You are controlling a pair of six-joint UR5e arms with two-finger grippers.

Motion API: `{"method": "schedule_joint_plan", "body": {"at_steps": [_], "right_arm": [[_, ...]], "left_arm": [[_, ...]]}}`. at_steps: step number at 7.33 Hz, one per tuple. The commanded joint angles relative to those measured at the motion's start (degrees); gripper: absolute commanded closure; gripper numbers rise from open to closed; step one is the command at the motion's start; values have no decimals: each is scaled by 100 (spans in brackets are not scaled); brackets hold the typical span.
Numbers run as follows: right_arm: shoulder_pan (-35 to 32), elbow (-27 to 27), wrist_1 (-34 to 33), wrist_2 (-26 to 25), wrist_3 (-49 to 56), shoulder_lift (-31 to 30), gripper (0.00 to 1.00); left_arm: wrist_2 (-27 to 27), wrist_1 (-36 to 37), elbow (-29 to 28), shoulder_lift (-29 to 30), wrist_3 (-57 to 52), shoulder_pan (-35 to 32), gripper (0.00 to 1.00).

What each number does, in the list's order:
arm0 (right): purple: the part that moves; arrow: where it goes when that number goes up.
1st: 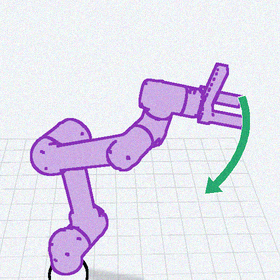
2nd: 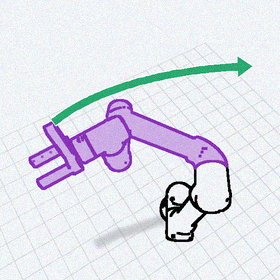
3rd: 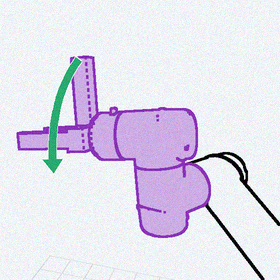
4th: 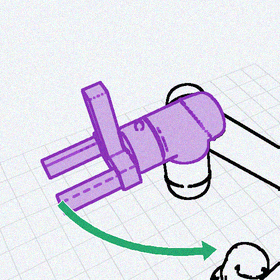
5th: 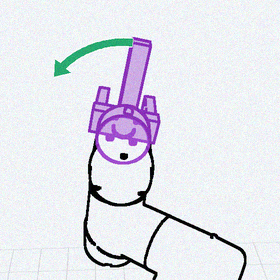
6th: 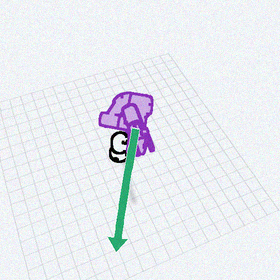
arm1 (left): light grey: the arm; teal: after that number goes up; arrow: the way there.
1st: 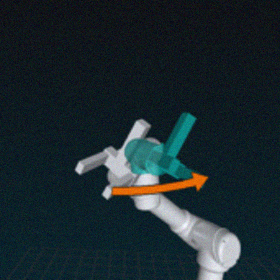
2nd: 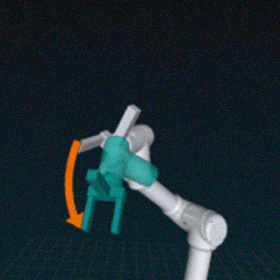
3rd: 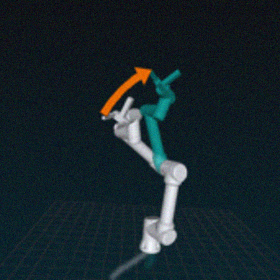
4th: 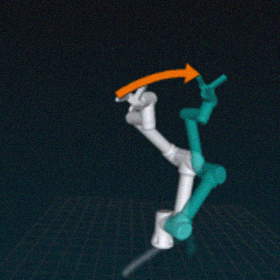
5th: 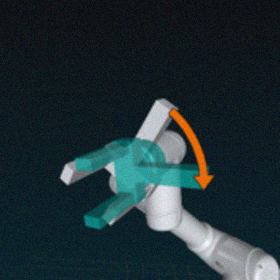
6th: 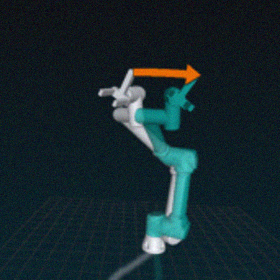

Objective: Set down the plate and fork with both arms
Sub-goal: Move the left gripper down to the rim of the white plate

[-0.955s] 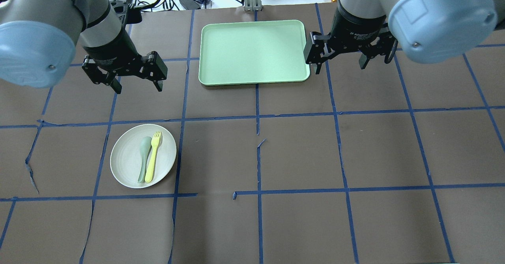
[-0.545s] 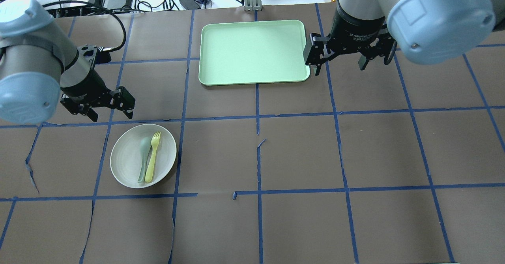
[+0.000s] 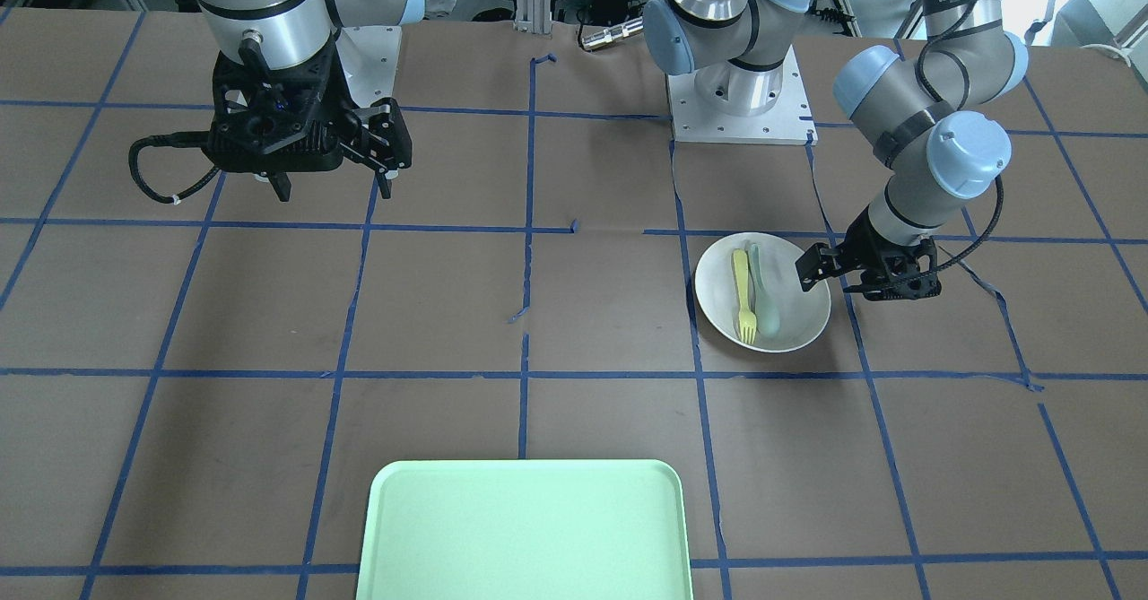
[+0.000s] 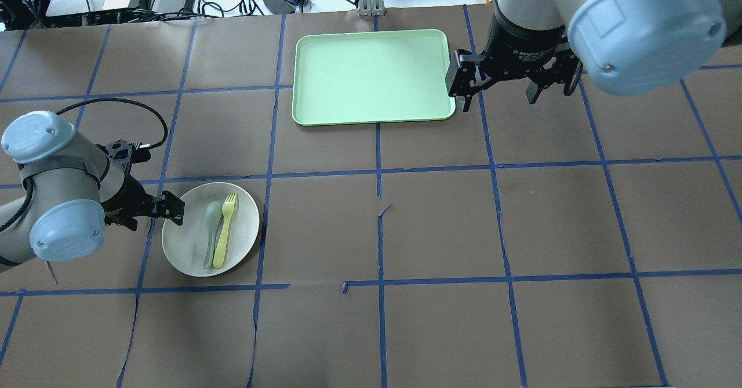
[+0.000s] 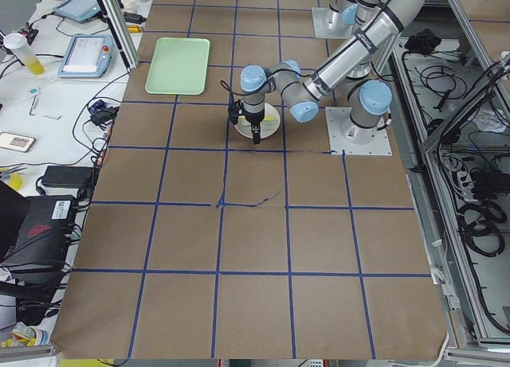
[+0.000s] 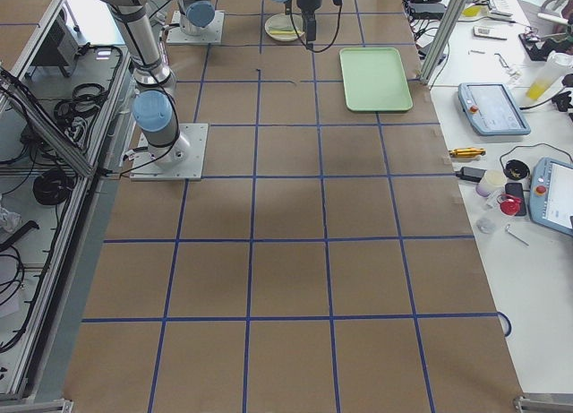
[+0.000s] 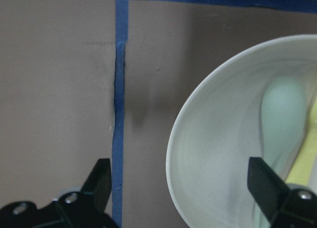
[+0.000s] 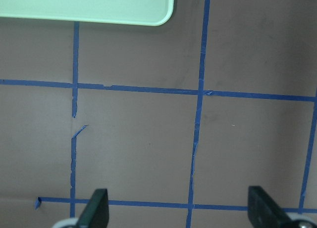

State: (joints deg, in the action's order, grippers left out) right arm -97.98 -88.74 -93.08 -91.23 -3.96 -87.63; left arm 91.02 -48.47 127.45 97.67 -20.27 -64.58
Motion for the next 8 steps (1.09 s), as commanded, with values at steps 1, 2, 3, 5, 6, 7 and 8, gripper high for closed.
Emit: {"method": "schedule_joint_plan", "body": {"at_steps": [1,2,3,5,6,7,8], "right_arm": [[-1,-3,0,9,-8,0,0],[-1,-3,0,9,-9,0,0],[-1,-3,0,9,-9,0,0],[7,-3,0,9,-9,0,0],[-1,6,0,9,-9,0,0],[-1,-3,0,9,-9,0,0],[-1,6,0,17,-9,0,0]], "left_arm": [[3,66,61,156,-21,42,43],[-5,31,61,182,5,42,69],[3,13,52,191,6,42,95],[12,13,17,191,-21,42,100],[-23,13,-70,174,-47,51,100],[-40,-48,-271,173,-47,42,100],[-493,-440,-604,173,-30,51,100]]}}
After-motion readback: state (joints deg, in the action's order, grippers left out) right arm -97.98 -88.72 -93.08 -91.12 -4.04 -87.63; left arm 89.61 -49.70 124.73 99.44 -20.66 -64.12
